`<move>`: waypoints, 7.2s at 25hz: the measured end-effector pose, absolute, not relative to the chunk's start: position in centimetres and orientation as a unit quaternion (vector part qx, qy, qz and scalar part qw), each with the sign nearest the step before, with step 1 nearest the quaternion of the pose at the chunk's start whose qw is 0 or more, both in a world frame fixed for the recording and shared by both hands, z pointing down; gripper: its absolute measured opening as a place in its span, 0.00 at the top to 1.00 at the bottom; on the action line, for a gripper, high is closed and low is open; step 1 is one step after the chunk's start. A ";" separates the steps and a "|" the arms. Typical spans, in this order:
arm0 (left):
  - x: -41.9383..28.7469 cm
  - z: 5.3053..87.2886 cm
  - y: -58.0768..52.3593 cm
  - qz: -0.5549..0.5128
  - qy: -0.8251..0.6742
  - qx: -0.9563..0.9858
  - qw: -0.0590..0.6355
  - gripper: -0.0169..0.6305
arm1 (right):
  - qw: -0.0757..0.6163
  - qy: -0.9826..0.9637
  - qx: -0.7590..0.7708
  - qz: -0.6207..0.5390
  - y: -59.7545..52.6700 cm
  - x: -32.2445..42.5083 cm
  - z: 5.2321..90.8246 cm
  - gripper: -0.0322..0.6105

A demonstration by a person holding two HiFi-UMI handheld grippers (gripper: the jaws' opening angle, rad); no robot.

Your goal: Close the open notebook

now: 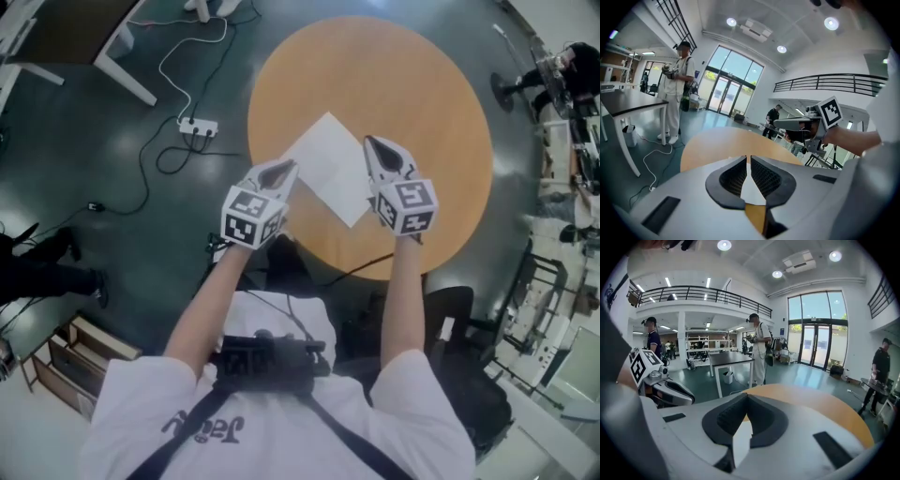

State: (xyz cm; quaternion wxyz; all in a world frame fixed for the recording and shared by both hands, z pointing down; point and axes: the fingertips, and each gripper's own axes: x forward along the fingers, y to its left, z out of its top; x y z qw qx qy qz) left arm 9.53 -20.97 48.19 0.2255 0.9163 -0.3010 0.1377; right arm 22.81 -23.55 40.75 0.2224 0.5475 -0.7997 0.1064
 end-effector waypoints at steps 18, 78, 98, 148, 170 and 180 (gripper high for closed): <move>11.0 60.1 -19.8 0.155 -0.323 0.825 0.437 0.78 | 0.420 -0.826 0.339 0.166 -29.5 25.9 54.9 0.70; 12.0 68.9 -20.4 0.128 -0.420 0.699 0.564 0.85 | 0.457 -0.811 0.278 0.240 -33.0 27.7 66.6 0.75; 12.8 65.3 -20.3 0.181 -0.378 0.804 0.421 0.93 | 0.393 -0.837 0.340 0.172 -32.6 28.9 62.1 0.78; 20.4 63.1 -9.5 0.345 -0.103 0.928 -0.094 0.94 | 0.242 -0.778 0.534 0.227 -19.0 38.3 63.5 0.85; 23.3 65.6 -4.1 0.376 0.015 0.923 -0.074 0.94 | 0.239 -0.718 0.596 0.269 -9.0 41.4 65.5 0.85; 23.7 63.6 -7.1 0.331 -0.010 0.942 0.053 0.94 | 0.145 -0.689 0.653 0.279 -8.3 38.6 62.2 0.85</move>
